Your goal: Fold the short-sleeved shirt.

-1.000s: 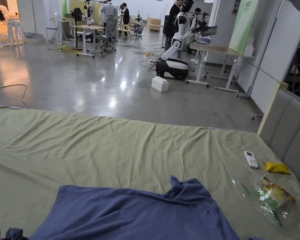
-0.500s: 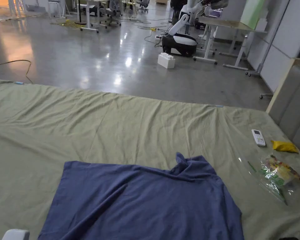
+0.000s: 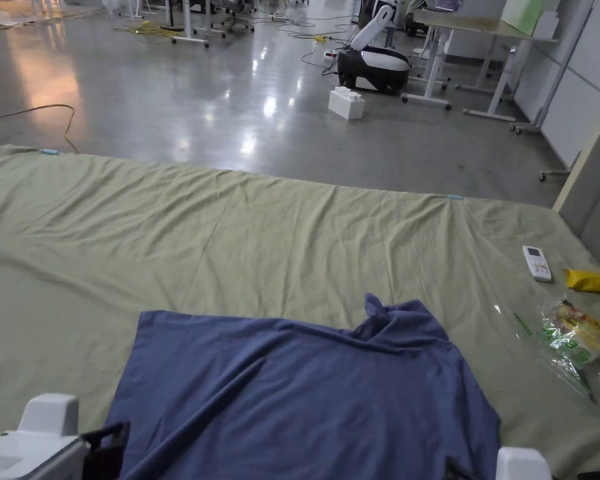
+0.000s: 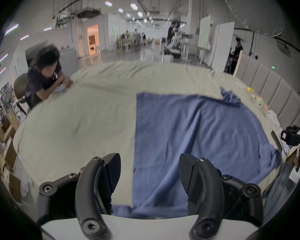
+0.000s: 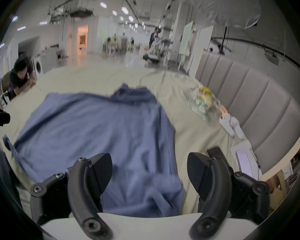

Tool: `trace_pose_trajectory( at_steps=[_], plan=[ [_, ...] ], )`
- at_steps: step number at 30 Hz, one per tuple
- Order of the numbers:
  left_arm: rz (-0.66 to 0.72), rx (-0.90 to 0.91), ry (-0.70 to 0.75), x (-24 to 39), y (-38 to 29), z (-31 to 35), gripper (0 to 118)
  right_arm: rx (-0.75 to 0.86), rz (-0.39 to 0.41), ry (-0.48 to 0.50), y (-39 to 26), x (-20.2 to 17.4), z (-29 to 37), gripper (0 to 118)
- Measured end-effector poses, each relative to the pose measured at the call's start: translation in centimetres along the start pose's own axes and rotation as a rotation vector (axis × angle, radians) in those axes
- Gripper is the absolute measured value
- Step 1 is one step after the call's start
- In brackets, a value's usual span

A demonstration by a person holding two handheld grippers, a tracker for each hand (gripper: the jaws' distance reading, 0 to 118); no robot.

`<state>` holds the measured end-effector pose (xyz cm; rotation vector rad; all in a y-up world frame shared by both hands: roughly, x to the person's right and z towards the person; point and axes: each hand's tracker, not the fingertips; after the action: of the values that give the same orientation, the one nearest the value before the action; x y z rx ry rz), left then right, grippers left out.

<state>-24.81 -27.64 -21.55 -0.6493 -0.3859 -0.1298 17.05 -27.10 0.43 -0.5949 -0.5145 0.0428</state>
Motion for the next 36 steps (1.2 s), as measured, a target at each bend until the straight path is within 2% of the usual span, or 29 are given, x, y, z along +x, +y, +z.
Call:
trace_pose_trajectory(
  at_steps=[3,5,7,8,9,10,11,13,14,16,19,20,22,25,28,34,36],
  plan=[
    [-0.009,0.116,-0.011,1.9,2.3,0.5,70,0.154,-0.062,-0.022,2.6,-1.3,0.4,91],
    [-0.009,0.206,-0.013,3.3,3.7,1.0,67,0.244,-0.092,-0.03,4.2,-2.2,0.9,83],
    [-0.015,0.285,-0.028,4.7,5.0,1.5,55,0.333,-0.101,-0.043,5.8,-3.2,1.3,56],
    [-0.018,0.323,-0.025,5.4,5.5,1.8,45,0.374,-0.105,-0.046,6.4,-3.6,1.5,44],
    [-0.029,0.349,-0.028,6.1,6.0,2.0,29,0.412,-0.097,-0.052,7.0,-4.0,1.7,32],
    [-0.038,0.371,-0.013,6.7,6.4,2.2,18,0.45,-0.089,-0.055,7.6,-4.5,1.8,29],
    [-0.043,0.4,0.002,7.1,6.8,2.3,15,0.49,-0.086,-0.051,8.0,-4.8,2.1,28],
    [-0.05,0.423,-0.002,7.8,7.3,2.6,7,0.512,-0.09,-0.038,8.7,-5.3,2.3,12],
    [-0.05,0.432,-0.015,8.0,7.5,2.6,7,0.515,-0.079,-0.036,8.9,-5.5,2.3,9],
    [-0.051,0.421,-0.019,8.4,7.8,2.6,7,0.551,-0.043,-0.045,9.3,-5.8,2.4,9],
    [-0.05,0.428,-0.012,8.7,7.5,2.4,3,0.535,-0.064,-0.028,9.3,-5.9,2.1,2],
    [-0.053,0.428,-0.007,8.8,7.5,2.5,3,0.543,-0.063,-0.05,9.4,-5.9,2.1,2],
    [-0.052,0.446,0.016,8.9,7.3,2.6,1,0.542,-0.093,-0.027,9.0,-5.5,2.0,0],
    [-0.055,0.446,0.03,8.6,7.3,2.2,1,0.544,-0.089,-0.022,8.9,-5.2,1.7,0],
    [-0.066,0.398,0.034,7.8,7.2,0.8,1,0.529,-0.067,0.002,8.9,-5.0,1.1,0],
    [0.013,0.167,-0.039,4.3,7.9,-4.7,1,0.482,-0.047,0.019,8.6,-4.8,-0.7,0],
    [0.016,0.152,-0.03,3.2,8.4,-6.8,1,0.459,-0.036,0.02,8.4,-4.7,-1.6,0]
  ],
)
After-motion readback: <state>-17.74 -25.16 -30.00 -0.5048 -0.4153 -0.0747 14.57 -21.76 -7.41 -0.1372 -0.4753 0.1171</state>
